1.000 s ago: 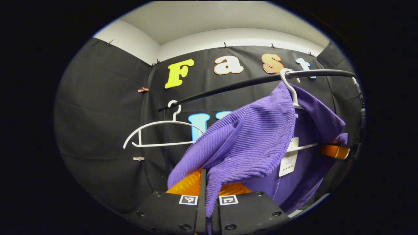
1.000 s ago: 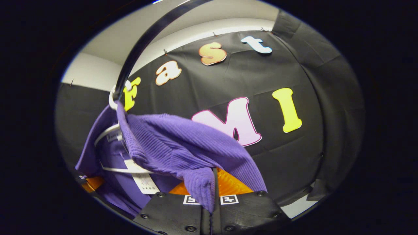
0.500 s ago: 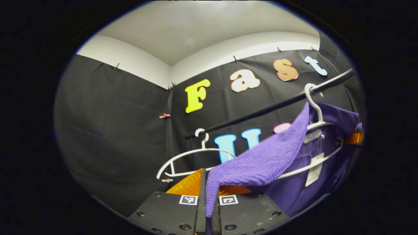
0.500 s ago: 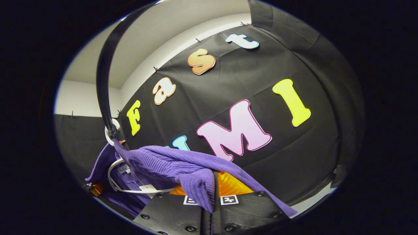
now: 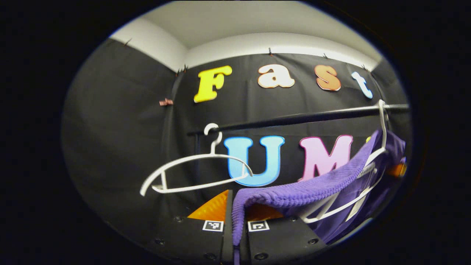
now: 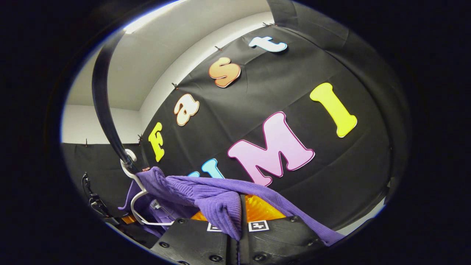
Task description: Grasp the clothes on the hanger with both hands and then place them into the laundry hamper below.
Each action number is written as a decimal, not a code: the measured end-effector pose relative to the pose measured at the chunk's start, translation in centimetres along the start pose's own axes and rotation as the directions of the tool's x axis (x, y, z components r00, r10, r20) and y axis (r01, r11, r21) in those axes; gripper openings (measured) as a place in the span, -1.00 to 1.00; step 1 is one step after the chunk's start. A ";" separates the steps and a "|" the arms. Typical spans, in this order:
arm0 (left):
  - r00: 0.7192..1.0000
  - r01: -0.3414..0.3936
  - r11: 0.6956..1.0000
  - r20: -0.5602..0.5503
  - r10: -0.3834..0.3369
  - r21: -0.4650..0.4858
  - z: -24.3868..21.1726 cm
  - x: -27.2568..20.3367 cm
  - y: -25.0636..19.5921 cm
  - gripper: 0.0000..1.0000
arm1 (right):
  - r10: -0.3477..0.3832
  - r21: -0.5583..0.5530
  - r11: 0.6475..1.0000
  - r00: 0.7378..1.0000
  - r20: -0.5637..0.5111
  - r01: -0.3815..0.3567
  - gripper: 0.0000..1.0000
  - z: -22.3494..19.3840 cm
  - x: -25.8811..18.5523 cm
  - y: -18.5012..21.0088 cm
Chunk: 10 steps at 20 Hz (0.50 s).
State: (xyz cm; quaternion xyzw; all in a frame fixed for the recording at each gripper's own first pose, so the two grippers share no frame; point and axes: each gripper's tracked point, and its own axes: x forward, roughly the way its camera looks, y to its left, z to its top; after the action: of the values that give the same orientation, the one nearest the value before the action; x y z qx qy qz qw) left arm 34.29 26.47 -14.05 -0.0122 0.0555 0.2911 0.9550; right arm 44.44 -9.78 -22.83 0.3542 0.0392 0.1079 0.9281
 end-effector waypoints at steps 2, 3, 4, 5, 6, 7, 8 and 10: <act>0.998 0.024 0.999 -0.061 -0.027 -0.046 -2.0 1.0 0.2 -0.80 | 0.022 0.031 0.999 1.000 0.000 -0.022 -0.80 0.0 0.6 0.2; 0.996 0.027 0.999 -0.079 -0.030 -0.041 -2.8 1.1 0.1 -0.80 | 0.035 0.052 0.998 0.999 -0.002 -0.035 -0.80 -0.1 0.9 0.1; 0.996 0.029 0.999 -0.089 -0.031 -0.024 -3.4 0.9 -0.1 -0.80 | 0.047 0.080 0.996 0.999 0.000 -0.047 -0.80 0.2 1.4 0.0; 0.996 0.029 1.000 -0.090 -0.028 0.001 -3.5 1.0 -0.3 -0.80 | 0.062 0.107 0.992 0.998 0.009 -0.063 -0.80 0.6 1.7 0.0; 0.995 0.029 0.999 -0.092 -0.027 0.024 -3.6 1.0 -0.5 -0.80 | 0.089 0.121 0.989 0.996 0.012 -0.090 -0.81 0.9 2.2 0.1; 0.995 0.030 0.999 -0.092 -0.027 0.037 -3.5 1.2 -0.5 -0.80 | 0.124 0.133 0.983 0.992 0.005 -0.124 -0.80 0.8 2.6 0.2; 0.995 0.033 0.999 -0.091 -0.030 0.038 -3.3 1.5 -0.5 -0.80 | 0.169 0.170 0.971 0.986 0.005 -0.167 -0.80 1.1 3.1 0.2; 0.996 0.040 0.999 -0.083 -0.038 0.022 -2.8 2.2 -0.6 -0.80 | 0.253 0.295 0.925 0.967 -0.011 -0.238 -0.81 1.0 4.3 0.6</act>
State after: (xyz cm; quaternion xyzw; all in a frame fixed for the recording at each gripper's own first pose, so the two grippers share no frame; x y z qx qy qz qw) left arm 36.18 27.04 -17.08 -0.0140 0.0983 0.2712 0.9574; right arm 48.71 -9.01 -21.68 0.4861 0.0325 0.2249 0.8438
